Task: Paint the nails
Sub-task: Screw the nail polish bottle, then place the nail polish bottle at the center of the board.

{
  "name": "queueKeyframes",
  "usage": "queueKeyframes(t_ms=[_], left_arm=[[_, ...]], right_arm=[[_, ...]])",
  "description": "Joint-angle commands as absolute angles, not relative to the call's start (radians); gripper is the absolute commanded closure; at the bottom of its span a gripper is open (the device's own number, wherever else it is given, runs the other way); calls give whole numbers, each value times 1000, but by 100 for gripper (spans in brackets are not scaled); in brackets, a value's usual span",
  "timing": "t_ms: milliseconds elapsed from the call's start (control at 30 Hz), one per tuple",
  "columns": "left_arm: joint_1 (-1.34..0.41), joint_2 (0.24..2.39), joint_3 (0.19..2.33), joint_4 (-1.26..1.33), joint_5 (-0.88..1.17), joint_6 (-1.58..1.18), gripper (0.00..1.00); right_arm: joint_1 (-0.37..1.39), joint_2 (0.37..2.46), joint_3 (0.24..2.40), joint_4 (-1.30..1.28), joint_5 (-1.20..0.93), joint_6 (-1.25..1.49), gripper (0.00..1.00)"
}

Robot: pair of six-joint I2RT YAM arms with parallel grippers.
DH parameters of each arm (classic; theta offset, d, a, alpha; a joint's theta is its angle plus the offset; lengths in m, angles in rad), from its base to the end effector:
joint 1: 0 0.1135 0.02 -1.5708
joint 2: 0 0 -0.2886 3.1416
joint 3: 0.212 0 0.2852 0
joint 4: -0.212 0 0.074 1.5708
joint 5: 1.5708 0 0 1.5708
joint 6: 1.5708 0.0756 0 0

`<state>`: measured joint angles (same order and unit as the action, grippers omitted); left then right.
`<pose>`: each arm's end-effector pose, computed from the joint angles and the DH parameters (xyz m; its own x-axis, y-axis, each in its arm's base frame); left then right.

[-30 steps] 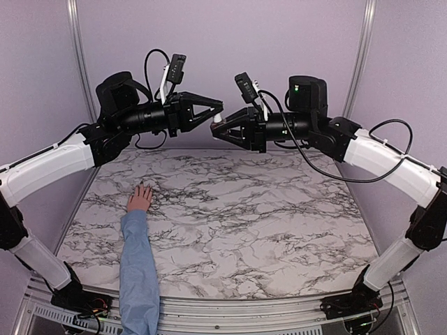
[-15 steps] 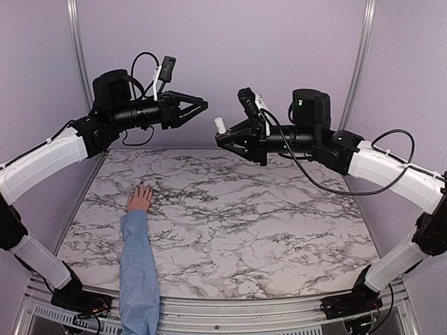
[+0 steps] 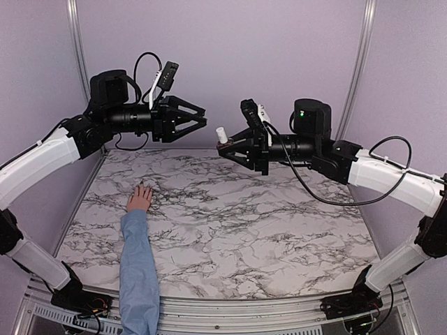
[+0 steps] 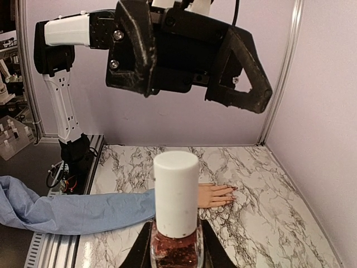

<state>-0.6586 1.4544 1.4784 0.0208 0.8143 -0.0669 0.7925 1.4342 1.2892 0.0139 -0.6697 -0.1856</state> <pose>0.2744 -0.2819 0.4725 -0.0311 -0.0339 -0.9989 0.9948 0.0961 -0.0343 0.2456 0.3159 0.4011 0.0926 -0.1122 -0.9894 -0.9903 0.0931 -0.1032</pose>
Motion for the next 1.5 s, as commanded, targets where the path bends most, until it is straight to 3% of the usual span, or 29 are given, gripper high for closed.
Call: queueKeyframes(t_ms=[0, 300, 667, 933, 1133, 1200, 1233, 1333, 1467], left_arm=[[-693, 1451, 1482, 5, 875, -30, 37], [-754, 1496, 1502, -26, 862, 29, 40], [-770, 1520, 1517, -74, 817, 76, 60], [-769, 1516, 1522, -75, 790, 83, 65], [-769, 1514, 1523, -75, 779, 96, 84], [-770, 1514, 1523, -75, 776, 100, 94], [-770, 1514, 1522, -74, 769, 96, 99], [-770, 1510, 1502, -75, 739, 92, 100], [-762, 1490, 1466, -62, 645, 37, 100]], right_arm=[[798, 1436, 1306, 55, -710, -194, 100], [799, 1447, 1313, 49, -727, -181, 100], [799, 1448, 1314, 37, -733, -186, 100], [799, 1458, 1314, 33, -754, -187, 100], [799, 1465, 1317, 31, -760, -184, 100], [798, 1465, 1314, 38, -753, -166, 100], [797, 1464, 1310, 48, -747, -150, 96], [787, 1460, 1295, 84, -739, -109, 75], [775, 1451, 1287, 99, -704, -93, 56]])
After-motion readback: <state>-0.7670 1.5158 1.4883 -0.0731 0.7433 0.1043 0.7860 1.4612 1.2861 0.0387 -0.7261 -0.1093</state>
